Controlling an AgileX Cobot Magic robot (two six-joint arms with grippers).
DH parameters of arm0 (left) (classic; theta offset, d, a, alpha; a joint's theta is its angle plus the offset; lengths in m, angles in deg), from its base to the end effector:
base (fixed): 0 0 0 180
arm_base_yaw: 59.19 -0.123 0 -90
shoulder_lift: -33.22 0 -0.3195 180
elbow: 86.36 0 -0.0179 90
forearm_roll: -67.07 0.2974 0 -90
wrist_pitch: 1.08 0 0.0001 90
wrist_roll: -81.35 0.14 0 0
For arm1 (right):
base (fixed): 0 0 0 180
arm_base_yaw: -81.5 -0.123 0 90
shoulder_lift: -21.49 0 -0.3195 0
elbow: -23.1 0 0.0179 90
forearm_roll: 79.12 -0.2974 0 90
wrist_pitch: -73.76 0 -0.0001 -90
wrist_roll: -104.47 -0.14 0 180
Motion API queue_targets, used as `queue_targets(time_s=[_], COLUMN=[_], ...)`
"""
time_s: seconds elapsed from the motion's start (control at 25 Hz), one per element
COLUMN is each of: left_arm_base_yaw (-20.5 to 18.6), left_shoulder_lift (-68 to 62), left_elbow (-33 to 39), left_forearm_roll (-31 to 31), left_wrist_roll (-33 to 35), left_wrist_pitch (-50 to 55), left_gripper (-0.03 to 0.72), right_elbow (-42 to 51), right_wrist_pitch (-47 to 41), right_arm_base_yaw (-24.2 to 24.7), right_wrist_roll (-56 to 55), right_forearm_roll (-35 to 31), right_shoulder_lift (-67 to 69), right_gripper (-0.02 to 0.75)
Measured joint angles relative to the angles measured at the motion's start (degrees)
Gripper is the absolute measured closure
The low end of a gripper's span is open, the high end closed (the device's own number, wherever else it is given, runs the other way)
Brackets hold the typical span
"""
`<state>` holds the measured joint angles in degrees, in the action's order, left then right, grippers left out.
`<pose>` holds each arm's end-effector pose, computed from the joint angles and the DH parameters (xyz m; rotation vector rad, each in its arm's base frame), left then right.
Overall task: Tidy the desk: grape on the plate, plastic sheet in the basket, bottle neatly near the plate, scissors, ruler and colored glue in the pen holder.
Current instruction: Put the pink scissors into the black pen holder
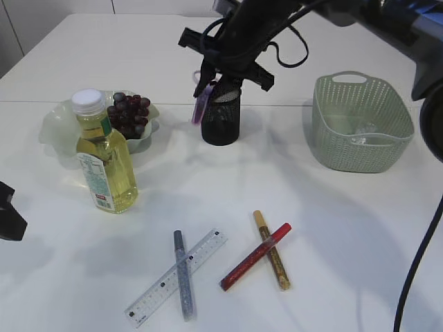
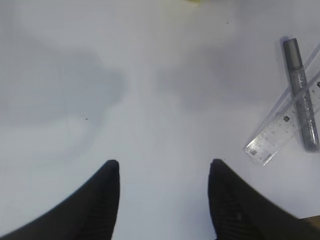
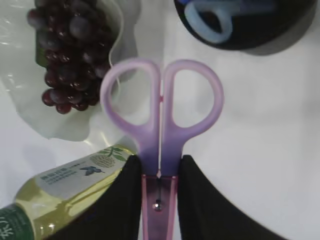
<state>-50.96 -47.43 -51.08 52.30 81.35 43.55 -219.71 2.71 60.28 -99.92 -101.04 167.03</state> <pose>0.2649 -0.0637 0.1952 -0.0131 2.8016 -0.3321 0.5570 0.2693 0.2430 0.1329 2.7725 0.7565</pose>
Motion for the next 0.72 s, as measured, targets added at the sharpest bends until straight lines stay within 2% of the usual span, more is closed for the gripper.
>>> queue_targets(time_s=[0.16, 0.4, 0.72], left_arm_base_yaw=[0.0, 0.0, 0.0], left_shoulder_lift=[0.0, 0.0, 0.0], left_elbow=[0.0, 0.0, 0.0], left_forearm_roll=[0.1, 0.1, 0.1], left_wrist_roll=[0.0, 0.0, 0.0], left_wrist_pitch=[1.2, 2.6, 4.1], left_gripper=[0.273, 0.273, 0.273], right_elbow=[-2.2, -3.5, -3.5], right_wrist_pitch=[-0.2, -0.3, 2.5], right_arm_base_yaw=[2.8, 5.5, 6.1], right_wrist_roll=[5.6, 14.5, 26.3], right_forearm_roll=[-3.5, -4.8, -5.1], right_shoulder_lift=[0.0, 0.0, 0.0], right_gripper=[0.566, 0.567, 0.567])
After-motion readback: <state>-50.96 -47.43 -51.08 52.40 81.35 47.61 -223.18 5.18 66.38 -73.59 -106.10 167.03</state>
